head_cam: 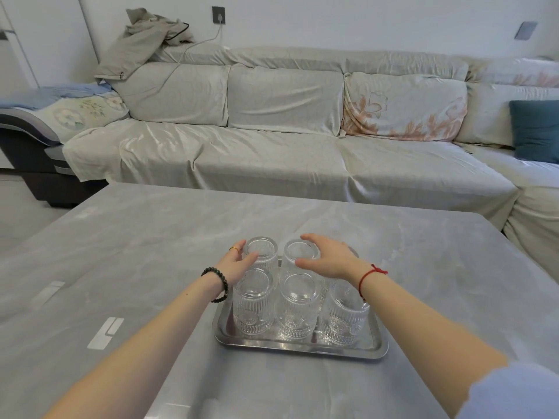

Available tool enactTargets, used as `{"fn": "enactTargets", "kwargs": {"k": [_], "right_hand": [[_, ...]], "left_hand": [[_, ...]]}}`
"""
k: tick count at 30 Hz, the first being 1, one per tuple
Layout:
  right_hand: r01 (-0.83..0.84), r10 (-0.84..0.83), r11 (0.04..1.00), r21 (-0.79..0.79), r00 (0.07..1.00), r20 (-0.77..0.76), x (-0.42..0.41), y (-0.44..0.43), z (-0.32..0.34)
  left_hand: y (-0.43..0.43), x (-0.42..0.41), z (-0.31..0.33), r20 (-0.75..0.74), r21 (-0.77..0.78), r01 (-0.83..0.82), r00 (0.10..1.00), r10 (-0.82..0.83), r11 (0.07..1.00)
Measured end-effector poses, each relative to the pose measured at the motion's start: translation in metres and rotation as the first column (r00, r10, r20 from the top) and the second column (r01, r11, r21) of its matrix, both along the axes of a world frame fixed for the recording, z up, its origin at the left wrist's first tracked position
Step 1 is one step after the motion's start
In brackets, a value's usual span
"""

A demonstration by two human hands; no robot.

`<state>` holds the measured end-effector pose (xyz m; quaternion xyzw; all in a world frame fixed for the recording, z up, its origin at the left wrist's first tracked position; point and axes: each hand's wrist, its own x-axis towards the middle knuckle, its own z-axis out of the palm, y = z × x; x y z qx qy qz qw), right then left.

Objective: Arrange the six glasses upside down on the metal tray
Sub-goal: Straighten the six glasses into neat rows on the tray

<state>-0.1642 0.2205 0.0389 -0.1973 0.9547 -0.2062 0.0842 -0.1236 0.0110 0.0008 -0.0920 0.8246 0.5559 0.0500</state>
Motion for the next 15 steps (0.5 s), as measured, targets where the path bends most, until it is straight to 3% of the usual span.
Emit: {"fn": "enactTargets", "kwargs": {"k": [6,12,15], "right_hand": [[0.004,-0.004,1.000,-0.025,1.000,-0.025,0.003,0.007,-0.001],[0.156,-0.155,0.881,-0.446,0.987,0.040,0.023,0.058,0.000],[0.256,-0.186,0.819,-0.514,0.965,0.185,0.050,0.086,-0.018]], "left_hand": [[-0.007,0.011,-0.010,0.000,0.052,0.006,1.000,-0.006,0.999],[-0.006,0.013,-0.012,0.000,0.086,-0.005,1.000,0.005,0.996],[-0.008,0.028,-0.021,-0.072,0.174,-0.036,0.996,0.049,0.984]]}}
